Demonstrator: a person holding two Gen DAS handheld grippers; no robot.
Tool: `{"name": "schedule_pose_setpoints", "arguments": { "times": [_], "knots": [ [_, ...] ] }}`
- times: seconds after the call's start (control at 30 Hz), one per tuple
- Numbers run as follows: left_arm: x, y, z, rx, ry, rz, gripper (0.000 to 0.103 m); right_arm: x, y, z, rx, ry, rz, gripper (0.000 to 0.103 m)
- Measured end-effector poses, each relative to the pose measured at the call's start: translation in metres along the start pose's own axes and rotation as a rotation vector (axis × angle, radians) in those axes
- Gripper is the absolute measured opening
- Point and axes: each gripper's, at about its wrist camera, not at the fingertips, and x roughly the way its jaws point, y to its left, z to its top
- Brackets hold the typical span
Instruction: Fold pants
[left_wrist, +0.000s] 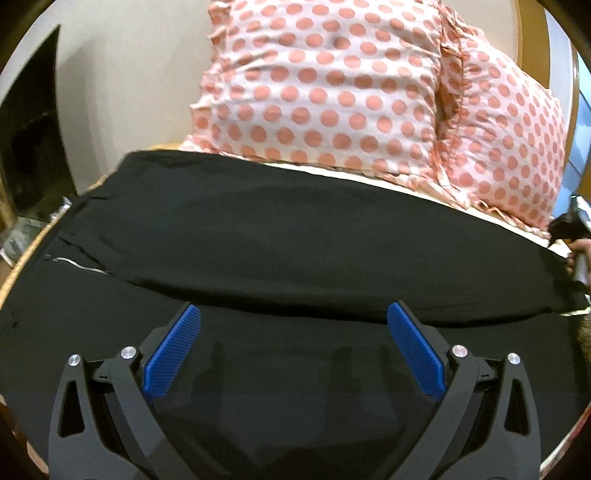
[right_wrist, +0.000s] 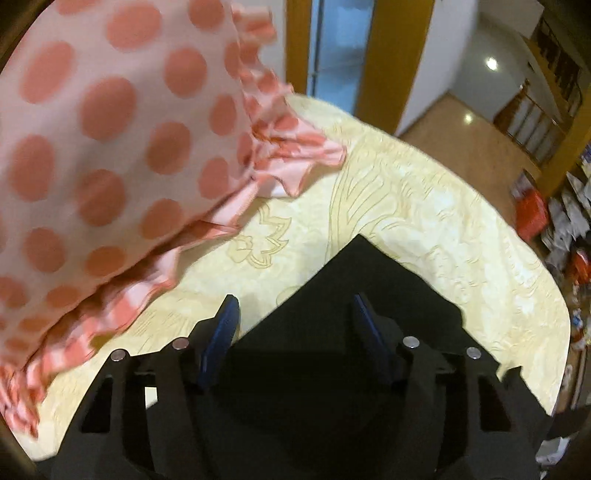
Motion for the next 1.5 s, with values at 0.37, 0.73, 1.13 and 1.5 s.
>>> {"name": "schedule_pose_setpoints", "arguments": {
  "times": [0.37,0.73,1.13,1.5],
  "knots": [
    [0.003,0.005,-0.003,-0.036,0.015,-0.029,0.101,-0.011,-0.053,-0.03,0.082,-0.061,0.169,0.017],
    [0.0,0.011,-0.003,-0.072,0.001,-0.001,0.101,-0.098,-0.162,-0.101,0.207,-0.21,0.625,0.003],
    [-0.004,0.003,-0.005,-0.014,-0.013,0.032,0.101,-0.083,-0.231,-0.187,0.318,-0.071,0.755,0.007],
    [-0.001,0.001,-0.005,-0.003,0.003,0.081,0.101,-0.068,-0.232,-0.191,0.41,-0.049,0.786,0.043]
  ]
}}
